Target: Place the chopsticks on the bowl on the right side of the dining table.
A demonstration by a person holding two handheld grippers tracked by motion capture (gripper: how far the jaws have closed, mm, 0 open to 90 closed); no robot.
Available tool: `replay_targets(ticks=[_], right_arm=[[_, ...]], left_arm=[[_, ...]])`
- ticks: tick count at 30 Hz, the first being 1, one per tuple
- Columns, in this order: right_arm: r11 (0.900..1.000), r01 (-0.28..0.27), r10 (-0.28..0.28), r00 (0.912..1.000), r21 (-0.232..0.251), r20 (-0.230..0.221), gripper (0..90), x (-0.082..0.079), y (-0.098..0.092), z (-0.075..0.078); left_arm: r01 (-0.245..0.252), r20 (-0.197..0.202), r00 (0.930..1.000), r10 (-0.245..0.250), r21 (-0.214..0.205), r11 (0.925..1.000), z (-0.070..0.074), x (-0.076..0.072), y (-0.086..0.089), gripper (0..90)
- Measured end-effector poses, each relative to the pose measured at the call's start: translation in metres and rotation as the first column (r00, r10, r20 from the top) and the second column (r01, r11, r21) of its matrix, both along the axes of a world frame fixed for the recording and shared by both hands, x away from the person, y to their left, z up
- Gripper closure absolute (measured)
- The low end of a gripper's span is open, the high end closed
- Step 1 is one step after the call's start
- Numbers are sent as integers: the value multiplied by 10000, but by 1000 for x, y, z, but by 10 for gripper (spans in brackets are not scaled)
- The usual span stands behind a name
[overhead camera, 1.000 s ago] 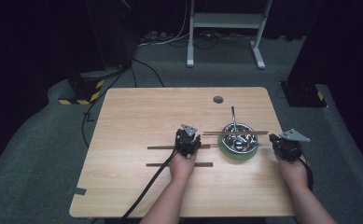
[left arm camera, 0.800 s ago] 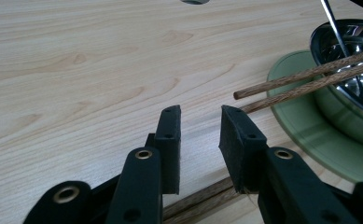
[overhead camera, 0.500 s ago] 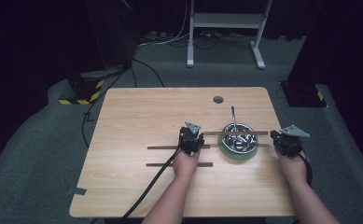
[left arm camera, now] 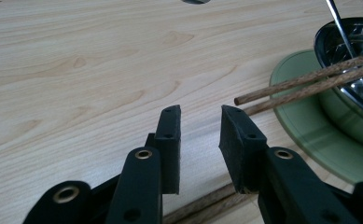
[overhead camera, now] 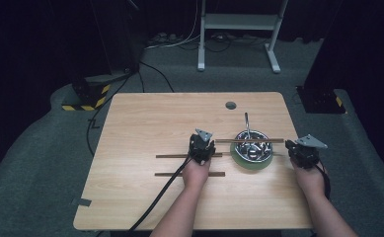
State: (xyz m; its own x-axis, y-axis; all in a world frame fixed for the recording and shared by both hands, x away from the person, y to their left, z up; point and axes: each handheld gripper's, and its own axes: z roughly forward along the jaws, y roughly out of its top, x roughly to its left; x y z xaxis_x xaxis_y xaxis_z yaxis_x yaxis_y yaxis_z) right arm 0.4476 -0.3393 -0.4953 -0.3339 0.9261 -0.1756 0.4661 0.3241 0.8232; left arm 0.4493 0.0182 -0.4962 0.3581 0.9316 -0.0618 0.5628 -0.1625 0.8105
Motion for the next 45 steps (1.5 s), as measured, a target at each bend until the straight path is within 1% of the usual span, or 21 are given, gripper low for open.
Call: replay_targets(ticks=[1,2,5,6,9,18,22,23,24,26,28,30,33,39,40,42,44,45], right_arm=[[10000,-62,62,10000,-67,33,842,-1,0,0],[10000,-23,23,10000,-68,17,842,-2,1,0],[9999,-68,68,10000,-114,31,842,-1,1,0],[9999,-78,79,10000,-125,25,842,-1,1,0],[9999,-59,59,10000,-94,-13,842,-1,3,0],[9999,-76,76,10000,-134,45,842,1,3,2],[10000,-26,25,10000,-64,-12,842,1,4,1],[9999,-55,55,10000,-149,37,842,2,3,1],[9999,-47,47,10000,-130,26,842,2,3,1],[10000,-28,28,10000,-86,-5,842,2,3,1],[10000,-21,20,10000,-71,-38,842,3,3,0],[9999,-29,28,10000,-126,-27,842,3,3,0],[9998,-47,46,10000,-169,-24,841,4,2,0],[9999,96,-97,9999,-68,-29,841,4,-1,1],[9999,99,-99,9999,-39,-50,841,3,-1,0],[9999,28,-28,10000,-102,-26,841,3,-1,0],[10000,13,-13,10000,-19,-53,841,1,1,-1],[10000,-14,14,10000,-51,-16,841,0,1,-2]], left_arm=[[-26,-15,10000,26,-10,10000,-1,-1,-1,683],[94,4,10000,-94,82,9999,-1,-2,-2,683],[37,-11,10000,-38,-152,9999,0,-2,-3,683],[7,-13,10000,-8,-164,9999,0,-1,-3,683],[44,-30,10000,-44,-75,10000,0,0,-3,683],[38,-56,10000,-39,-102,9999,2,2,-5,686],[47,-19,10000,-47,-91,9999,2,4,-6,689],[47,-27,10000,-47,-113,9999,2,5,-6,689],[41,-40,10000,-41,-112,9999,2,5,-6,690],[25,-62,10000,-25,-39,10000,2,6,-6,690],[-15,-96,10000,14,-55,10000,2,7,-5,691],[24,-96,10000,-24,17,10000,1,7,-5,691],[25,-116,9999,-25,-4,10000,0,8,-5,691],[-72,-142,9999,73,112,9999,-1,5,-6,689],[-27,-90,10000,28,114,9999,-1,5,-6,681],[-23,-68,10000,24,152,9999,0,5,-7,677],[-47,-90,9999,49,172,9998,0,4,-7,675],[-48,-87,9999,49,169,9998,0,4,-7,674]])
